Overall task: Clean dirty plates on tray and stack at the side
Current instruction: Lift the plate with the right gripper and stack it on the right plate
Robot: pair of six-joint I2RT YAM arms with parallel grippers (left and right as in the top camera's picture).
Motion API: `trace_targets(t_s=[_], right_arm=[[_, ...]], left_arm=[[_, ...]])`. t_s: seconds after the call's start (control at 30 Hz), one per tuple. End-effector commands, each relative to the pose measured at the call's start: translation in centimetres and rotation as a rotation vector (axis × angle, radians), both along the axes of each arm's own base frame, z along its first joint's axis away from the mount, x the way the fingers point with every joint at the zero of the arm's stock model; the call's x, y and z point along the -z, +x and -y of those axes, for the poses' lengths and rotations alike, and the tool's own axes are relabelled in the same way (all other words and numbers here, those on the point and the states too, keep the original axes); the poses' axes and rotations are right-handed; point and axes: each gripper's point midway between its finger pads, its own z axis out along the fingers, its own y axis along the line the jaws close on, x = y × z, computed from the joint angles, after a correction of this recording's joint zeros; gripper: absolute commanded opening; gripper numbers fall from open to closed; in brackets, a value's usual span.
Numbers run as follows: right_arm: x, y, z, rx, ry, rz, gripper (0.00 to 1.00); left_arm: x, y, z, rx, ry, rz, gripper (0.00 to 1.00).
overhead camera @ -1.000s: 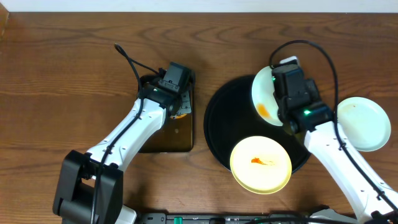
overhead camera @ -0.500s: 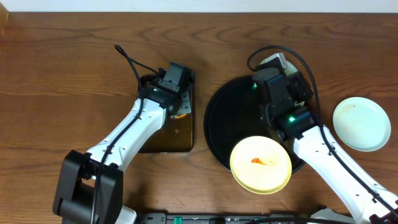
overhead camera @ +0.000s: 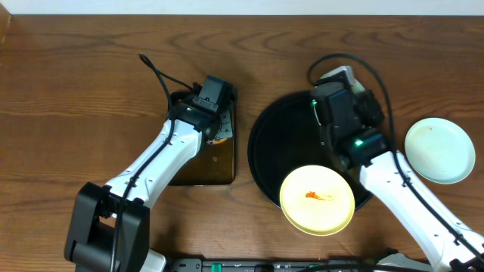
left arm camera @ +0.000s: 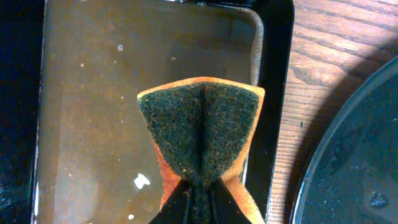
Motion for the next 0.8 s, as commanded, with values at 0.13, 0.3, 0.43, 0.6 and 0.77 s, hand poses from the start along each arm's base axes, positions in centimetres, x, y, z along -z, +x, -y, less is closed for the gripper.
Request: trace_targets(t_s=[0.13, 0.3, 0.43, 0.6, 0.77], right_arm=[[2.4, 0.1, 5.3, 0.23, 0.365, 0.05, 0.01], [3.1, -1.0, 10.8, 0.419, 0.446, 0.085, 0.01], [4.3, -2.1, 14.8, 0.543, 0.576, 0.095, 0.01], [5.2, -4.3, 19.8, 0.719, 0.72, 0.149, 0.01], [6.0, -6.6, 23.7, 0.859, 0.812, 0.202, 0.01]], left_arm=[[-0.3, 0.1, -0.4, -0.003, 0.013, 0.013, 0.08], [-0.3, 0.1, -0.4, -0.003, 0.013, 0.013, 0.08], [-0.3, 0.1, -0.4, -0.003, 0.014, 0.013, 0.08], [-0.2, 0.0, -0.4, -0.003, 0.015, 0.009, 0.08], [-0.2, -0.1, -0.4, -0.003, 0.016, 0.006, 0.08]])
